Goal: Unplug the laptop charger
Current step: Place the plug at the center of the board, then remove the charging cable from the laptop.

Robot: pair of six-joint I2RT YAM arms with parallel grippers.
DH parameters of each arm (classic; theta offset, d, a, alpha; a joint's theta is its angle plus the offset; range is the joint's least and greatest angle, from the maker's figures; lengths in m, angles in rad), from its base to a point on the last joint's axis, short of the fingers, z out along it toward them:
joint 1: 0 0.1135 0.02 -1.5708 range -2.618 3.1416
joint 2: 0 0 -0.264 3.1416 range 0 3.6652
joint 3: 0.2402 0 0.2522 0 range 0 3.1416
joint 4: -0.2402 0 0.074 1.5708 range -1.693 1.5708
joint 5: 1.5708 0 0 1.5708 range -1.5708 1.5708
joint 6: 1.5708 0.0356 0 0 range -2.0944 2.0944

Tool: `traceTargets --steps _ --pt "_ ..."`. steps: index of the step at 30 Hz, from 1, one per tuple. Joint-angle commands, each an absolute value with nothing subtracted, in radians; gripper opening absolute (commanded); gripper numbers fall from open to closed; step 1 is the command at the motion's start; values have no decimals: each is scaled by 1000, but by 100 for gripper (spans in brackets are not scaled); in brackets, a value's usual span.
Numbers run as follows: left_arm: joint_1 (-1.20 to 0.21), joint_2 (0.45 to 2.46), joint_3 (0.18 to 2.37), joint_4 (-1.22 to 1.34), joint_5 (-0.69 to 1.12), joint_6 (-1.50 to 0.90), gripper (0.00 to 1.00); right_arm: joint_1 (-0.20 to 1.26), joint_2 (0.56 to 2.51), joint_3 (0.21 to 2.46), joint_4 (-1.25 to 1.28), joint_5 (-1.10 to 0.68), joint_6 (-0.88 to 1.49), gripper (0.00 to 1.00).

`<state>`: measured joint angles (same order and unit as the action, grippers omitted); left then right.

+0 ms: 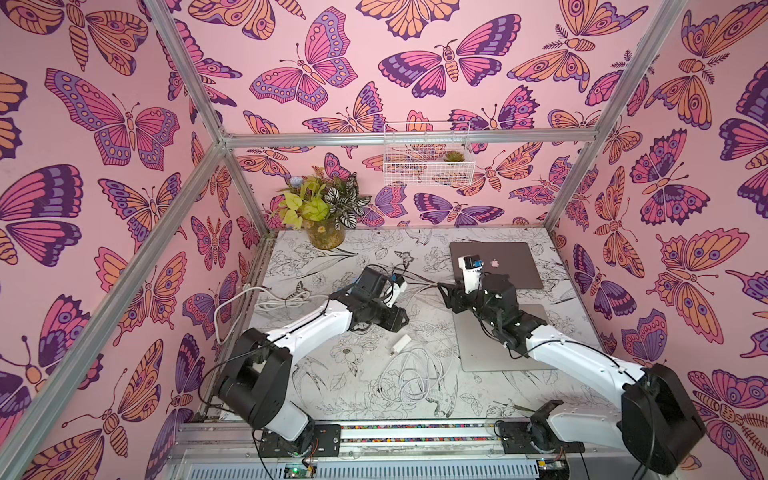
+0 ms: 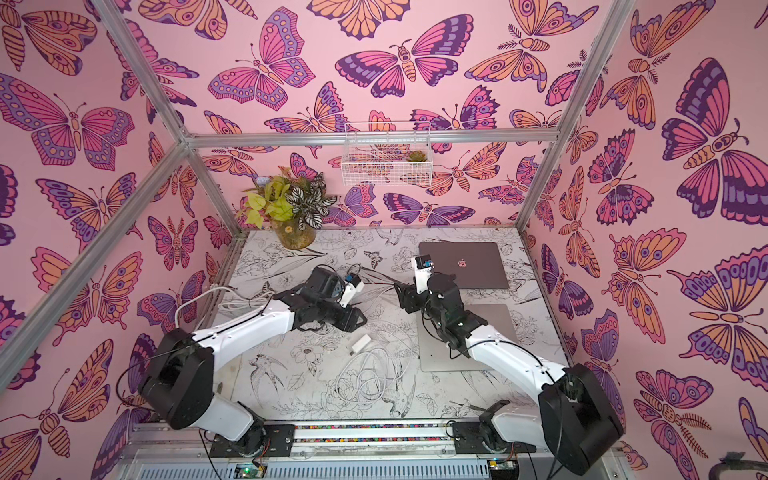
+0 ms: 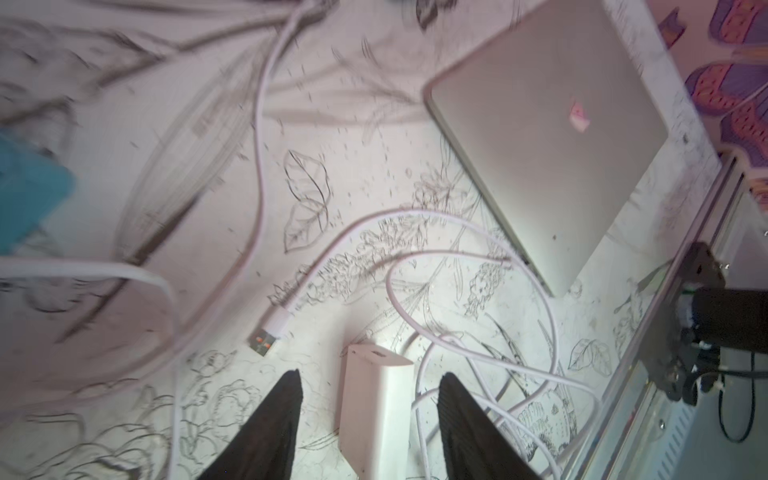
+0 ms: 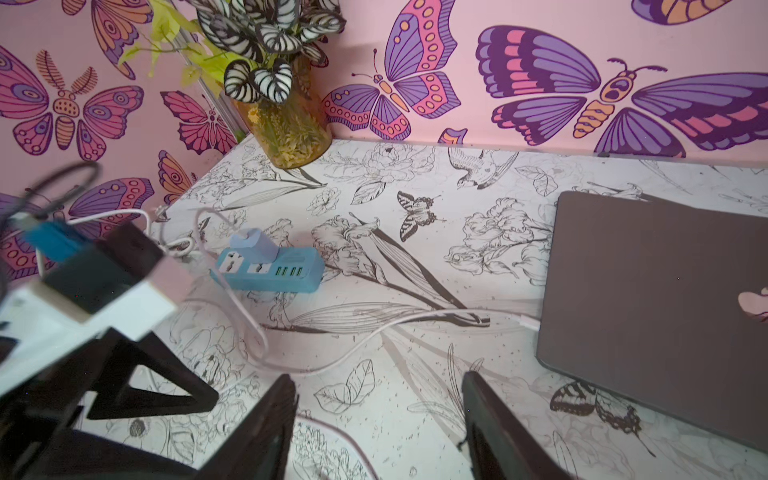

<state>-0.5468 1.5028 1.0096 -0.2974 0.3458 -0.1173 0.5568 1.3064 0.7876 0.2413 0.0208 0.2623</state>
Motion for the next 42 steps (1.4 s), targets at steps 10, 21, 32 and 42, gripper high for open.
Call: traceTargets --steps 10,21,32,42 --pt "-609 1978 1678 -432 338 163 66 273 1464 1084 -42 -114 534 65" --pt "-625 2438 2196 -642 352 221 71 195 1461 1056 -53 -170 475 65" --pt "-623 2590 2320 -730 256 332 60 195 1447 947 108 -275 475 65" --pt "-623 2633 2335 -753 229 398 46 195 1395 901 196 -284 509 65"
